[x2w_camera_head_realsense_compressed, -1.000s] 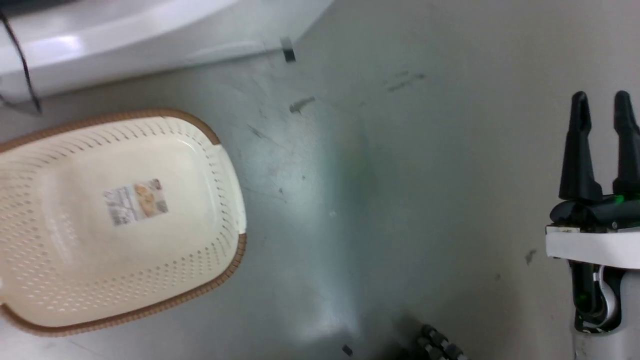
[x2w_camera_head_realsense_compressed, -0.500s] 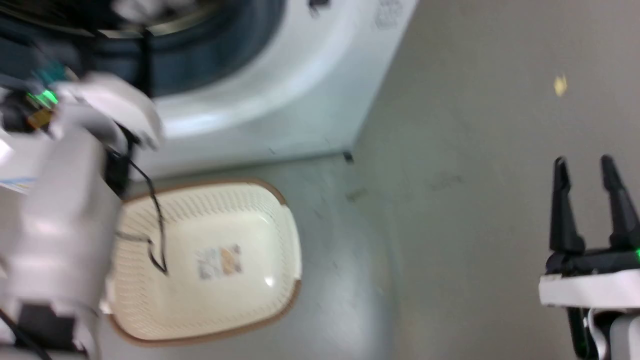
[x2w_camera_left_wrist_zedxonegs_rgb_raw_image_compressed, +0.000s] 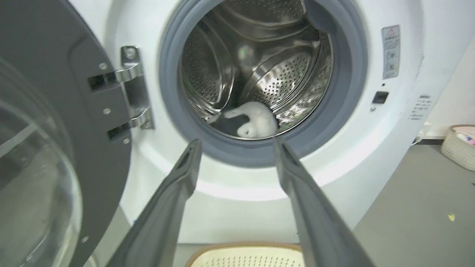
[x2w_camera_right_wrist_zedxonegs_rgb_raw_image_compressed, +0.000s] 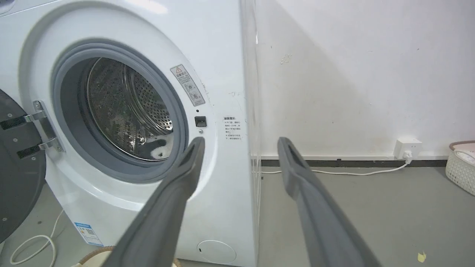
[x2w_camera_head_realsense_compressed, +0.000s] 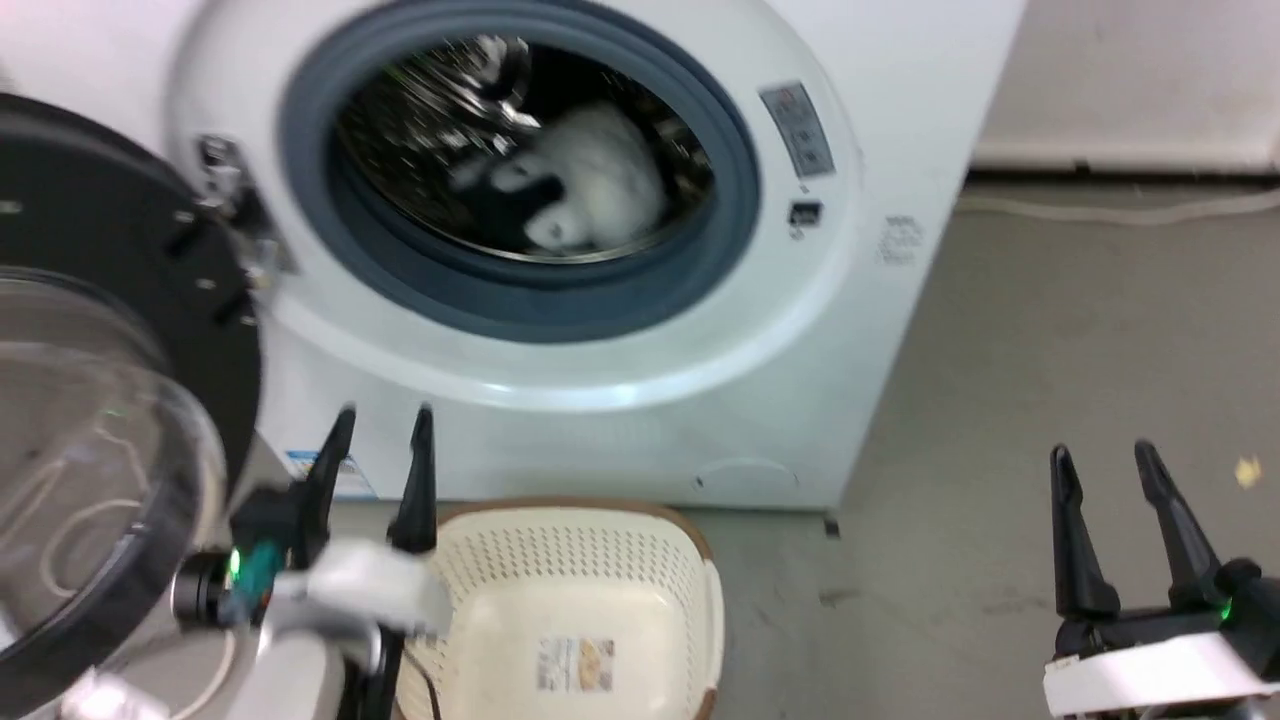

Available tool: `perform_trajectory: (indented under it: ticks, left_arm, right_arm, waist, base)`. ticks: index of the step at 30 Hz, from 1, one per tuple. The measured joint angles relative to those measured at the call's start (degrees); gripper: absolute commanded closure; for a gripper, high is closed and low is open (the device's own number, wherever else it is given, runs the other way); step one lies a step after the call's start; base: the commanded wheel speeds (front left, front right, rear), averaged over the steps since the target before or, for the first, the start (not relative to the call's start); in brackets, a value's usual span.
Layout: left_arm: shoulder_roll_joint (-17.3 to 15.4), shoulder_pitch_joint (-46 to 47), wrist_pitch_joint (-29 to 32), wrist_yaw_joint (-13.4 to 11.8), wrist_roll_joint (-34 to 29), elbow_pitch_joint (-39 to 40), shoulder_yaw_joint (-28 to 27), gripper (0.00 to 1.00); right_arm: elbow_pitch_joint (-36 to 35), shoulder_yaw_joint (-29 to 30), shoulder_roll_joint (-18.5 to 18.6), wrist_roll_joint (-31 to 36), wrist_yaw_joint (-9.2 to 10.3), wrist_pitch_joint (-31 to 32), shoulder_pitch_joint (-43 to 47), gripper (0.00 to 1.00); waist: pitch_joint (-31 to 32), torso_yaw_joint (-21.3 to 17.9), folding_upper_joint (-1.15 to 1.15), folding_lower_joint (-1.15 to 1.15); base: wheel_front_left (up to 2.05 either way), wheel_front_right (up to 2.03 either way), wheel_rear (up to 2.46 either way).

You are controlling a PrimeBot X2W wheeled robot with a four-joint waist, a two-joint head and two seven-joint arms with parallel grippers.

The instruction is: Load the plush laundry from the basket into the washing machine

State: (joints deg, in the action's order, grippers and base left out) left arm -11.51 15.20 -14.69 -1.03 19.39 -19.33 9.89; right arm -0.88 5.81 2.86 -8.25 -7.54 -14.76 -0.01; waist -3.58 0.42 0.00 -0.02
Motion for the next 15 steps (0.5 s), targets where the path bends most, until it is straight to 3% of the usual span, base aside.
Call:
perform_trajectory:
  ticks: [7,15]
  left_arm:
    - [2.1,-12.8,0.0,-2.6,-3.3,8.2,-2.7,0.00]
    - [3.9,-18.7,0.0,-3.8,-6.2,12.1,-4.7,0.00]
  right_arm:
    - [0.9,-1.7,0.0,0.2,0.01,0.0,2.6,0.00]
    - [3.4,-3.0,0.0,0.1,0.01,0.0,3.5,0.00]
  waist:
    - [3.8,2.8,0.00,0.01]
    - [5.0,3.5,0.00,0.02]
  base:
    - [0.00,0.00,0.00]
    - [0.00,0.00,0.00]
